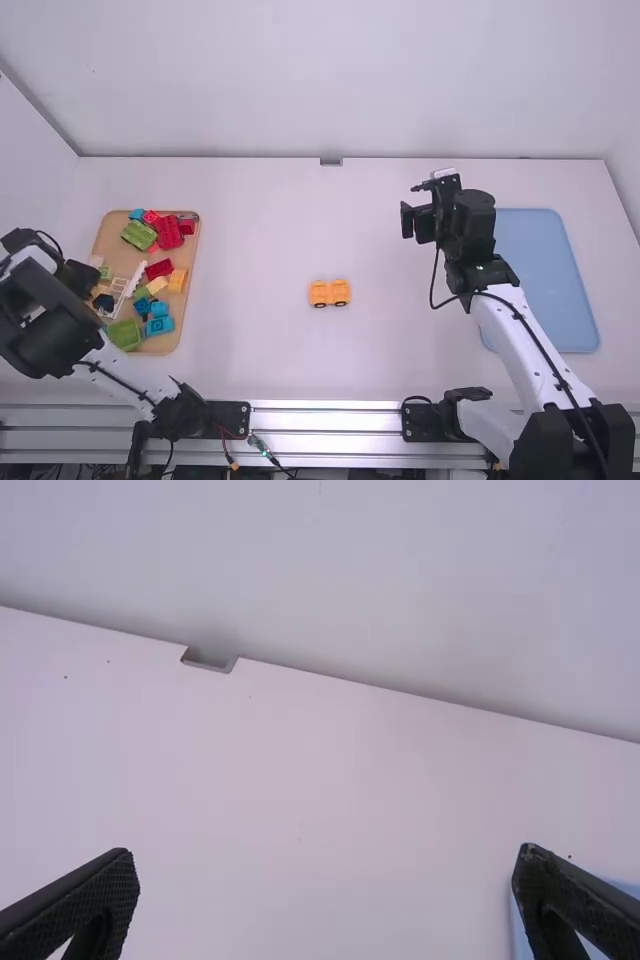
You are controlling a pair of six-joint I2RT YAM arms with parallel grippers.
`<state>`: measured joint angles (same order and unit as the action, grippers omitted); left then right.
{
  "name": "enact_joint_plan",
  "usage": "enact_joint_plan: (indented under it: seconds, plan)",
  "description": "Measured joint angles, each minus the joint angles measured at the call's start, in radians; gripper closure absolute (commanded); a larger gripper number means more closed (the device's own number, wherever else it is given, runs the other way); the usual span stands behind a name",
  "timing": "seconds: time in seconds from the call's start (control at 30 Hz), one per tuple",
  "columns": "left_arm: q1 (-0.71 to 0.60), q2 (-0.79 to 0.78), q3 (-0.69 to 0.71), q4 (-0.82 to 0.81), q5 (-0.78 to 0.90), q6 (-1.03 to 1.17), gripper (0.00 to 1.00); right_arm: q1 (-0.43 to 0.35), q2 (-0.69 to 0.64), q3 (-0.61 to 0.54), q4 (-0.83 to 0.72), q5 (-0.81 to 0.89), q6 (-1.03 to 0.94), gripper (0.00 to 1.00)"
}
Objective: Assemble lego blocks to make yellow taxi
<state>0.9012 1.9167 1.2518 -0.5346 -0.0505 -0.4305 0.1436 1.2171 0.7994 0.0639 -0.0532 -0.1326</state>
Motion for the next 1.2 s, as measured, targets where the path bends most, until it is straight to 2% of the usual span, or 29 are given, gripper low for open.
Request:
enact_joint_plan:
  seconds: [0.33,0.53,0.63,1.0,1.07,1.2]
  plan:
    - [0.0,0.0,-0.024,0.066,0.04,0.02,0.39,0.0,0.0,0.0,0.0,0.0,0.0,0.01]
    - [-0.002,0.0,-0.066,0.134,0.05,0.025,0.4,0.0,0.0,0.0,-0.014,0.0,0.002,0.01]
    - [-0.002,0.0,-0.101,0.156,0.051,0.03,0.44,0.0,0.0,0.0,-0.014,0.0,0.001,0.01]
    - [-0.005,0.0,-0.159,0.281,0.054,0.031,0.41,0.0,0.0,0.0,-0.016,-0.002,0.002,0.01]
    - [-0.005,0.0,-0.163,0.287,0.054,0.031,0.44,0.0,0.0,0.0,-0.016,-0.002,0.002,0.01]
    - [-0.005,0.0,-0.169,0.308,0.054,0.031,0.56,0.0,0.0,0.0,-0.016,-0.003,0.001,0.01]
